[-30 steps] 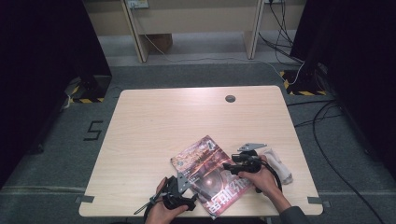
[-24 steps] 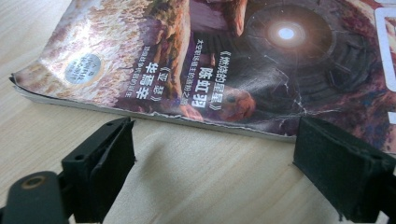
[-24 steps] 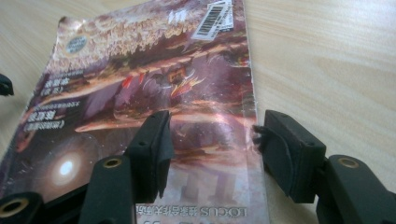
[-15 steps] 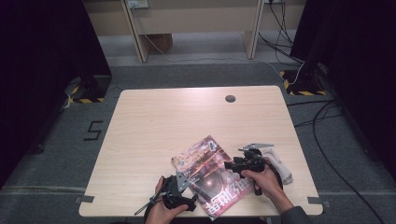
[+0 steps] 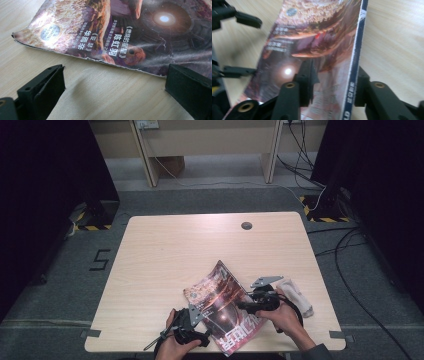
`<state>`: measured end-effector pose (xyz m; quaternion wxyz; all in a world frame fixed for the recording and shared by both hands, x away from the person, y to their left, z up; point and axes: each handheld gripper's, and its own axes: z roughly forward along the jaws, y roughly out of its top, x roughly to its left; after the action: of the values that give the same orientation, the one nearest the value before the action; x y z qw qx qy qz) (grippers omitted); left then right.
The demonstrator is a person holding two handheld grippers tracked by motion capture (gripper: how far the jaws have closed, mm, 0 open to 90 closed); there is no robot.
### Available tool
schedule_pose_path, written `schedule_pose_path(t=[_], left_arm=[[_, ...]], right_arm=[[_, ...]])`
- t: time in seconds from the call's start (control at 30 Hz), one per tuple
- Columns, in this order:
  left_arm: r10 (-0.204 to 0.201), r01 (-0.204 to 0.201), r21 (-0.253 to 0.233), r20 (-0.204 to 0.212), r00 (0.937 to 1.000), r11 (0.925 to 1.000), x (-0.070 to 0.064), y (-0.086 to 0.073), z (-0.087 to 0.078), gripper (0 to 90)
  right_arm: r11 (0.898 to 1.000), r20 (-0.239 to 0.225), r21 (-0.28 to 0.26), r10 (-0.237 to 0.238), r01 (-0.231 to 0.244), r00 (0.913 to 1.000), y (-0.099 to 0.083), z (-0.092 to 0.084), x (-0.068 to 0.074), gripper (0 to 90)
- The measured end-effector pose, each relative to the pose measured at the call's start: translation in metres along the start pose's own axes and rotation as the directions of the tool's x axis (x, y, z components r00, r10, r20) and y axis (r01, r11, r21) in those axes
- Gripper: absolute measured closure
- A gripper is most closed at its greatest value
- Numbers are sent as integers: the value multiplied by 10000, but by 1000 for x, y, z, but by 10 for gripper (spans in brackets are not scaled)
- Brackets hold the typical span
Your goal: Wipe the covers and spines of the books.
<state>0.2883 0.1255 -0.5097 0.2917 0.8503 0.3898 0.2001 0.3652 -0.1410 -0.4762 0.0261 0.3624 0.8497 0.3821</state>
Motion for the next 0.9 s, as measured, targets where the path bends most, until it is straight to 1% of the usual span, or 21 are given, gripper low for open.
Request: schedule_pose_path(t=[0.13, 0.17, 0.2, 0.27, 0.3, 0.33, 0.37, 0.43, 0.47, 0.5, 0.57, 0.6, 0.63, 0.7, 0.73, 0.77, 0.8, 0.87, 0.9], left_arm=[[90, -90, -8, 7, 10000, 10000, -1, 0, -1, 30], [120, -120, -1, 8, 9999, 9999, 0, 0, -1, 29], [106, -106, -8, 23, 9999, 9999, -1, 0, -1, 30], [128, -127, -22, 185, 9997, 9999, -1, 0, -2, 55], [200, -199, -34, 235, 9995, 9998, -1, 1, -3, 81], [306, -305, -13, 279, 9991, 9995, 0, 1, -3, 94], [329, -329, -6, 326, 9989, 9995, 0, 2, -4, 101], [175, -168, -172, 438, 9989, 9997, 2, 2, -5, 127], [133, -123, -218, 433, 9990, 9997, 2, 2, -5, 149], [110, -99, -315, 351, 9993, 9995, 4, 3, -6, 148], [-2, 13, -472, 234, 9997, 9989, 8, 5, -6, 150], [-66, 74, -566, 141, 9999, 9984, 11, 5, -6, 158], [-91, 95, -639, 59, 9999, 9979, 14, 6, -5, 162], [-338, 344, -858, 89, 9994, 9957, 20, 9, -5, 163], [-473, 478, -1034, 77, 9989, 9935, 25, 11, -4, 164], [-540, 543, -1123, 64, 9985, 9922, 27, 12, -3, 164], [-587, 580, -1195, -26, 9983, 9911, 31, 14, -3, 164], [-656, 648, -1303, -17, 9978, 9894, 36, 17, -2, 164], [-753, 751, -1443, 42, 9972, 9867, 39, 19, 0, 165]], right_arm=[[9992, 295, 224, -352, 345, 9989, -1, 0, -2, 668], [9990, 341, 252, -365, 357, 9987, -1, 0, -2, 675], [9986, 387, 223, -482, 473, 9981, -1, 0, -4, 680], [9981, 380, 264, -565, 555, 9977, -2, 0, -4, 684], [9980, 370, 264, -591, 582, 9976, -2, 0, -4, 687], [9974, 364, 303, -669, 658, 9971, -1, 0, -4, 692], [9971, 367, 319, -706, 694, 9968, -1, -1, -4, 695], [9952, 304, 288, -945, 937, 9951, -1, -2, -4, 713], [9941, 287, 235, -1065, 1059, 9939, 0, -3, -3, 718], [9932, 283, 203, -1154, 1149, 9929, 0, -4, -3, 726], [9852, 312, 291, -1697, 1689, 9850, 3, -7, 1, 745], [9816, 367, 236, -1905, 1897, 9810, 4, -9, 3, 757], [9784, 432, 275, -2059, 2049, 9776, 6, -11, 4, 763], [9718, 518, 247, -2357, 2347, 9704, 8, -16, 6, 772], [9675, 529, 247, -2526, 2516, 9661, 9, -18, 6, 774], [9628, 523, 294, -2699, 2687, 9615, 9, -20, 7, 777], [9603, 533, 300, -2787, 2774, 9589, 10, -21, 7, 779], [9569, 475, 315, -2898, 2886, 9559, 9, -24, 6, 781], [9560, 402, 312, -2927, 2916, 9554, 9, -25, 6, 781]])
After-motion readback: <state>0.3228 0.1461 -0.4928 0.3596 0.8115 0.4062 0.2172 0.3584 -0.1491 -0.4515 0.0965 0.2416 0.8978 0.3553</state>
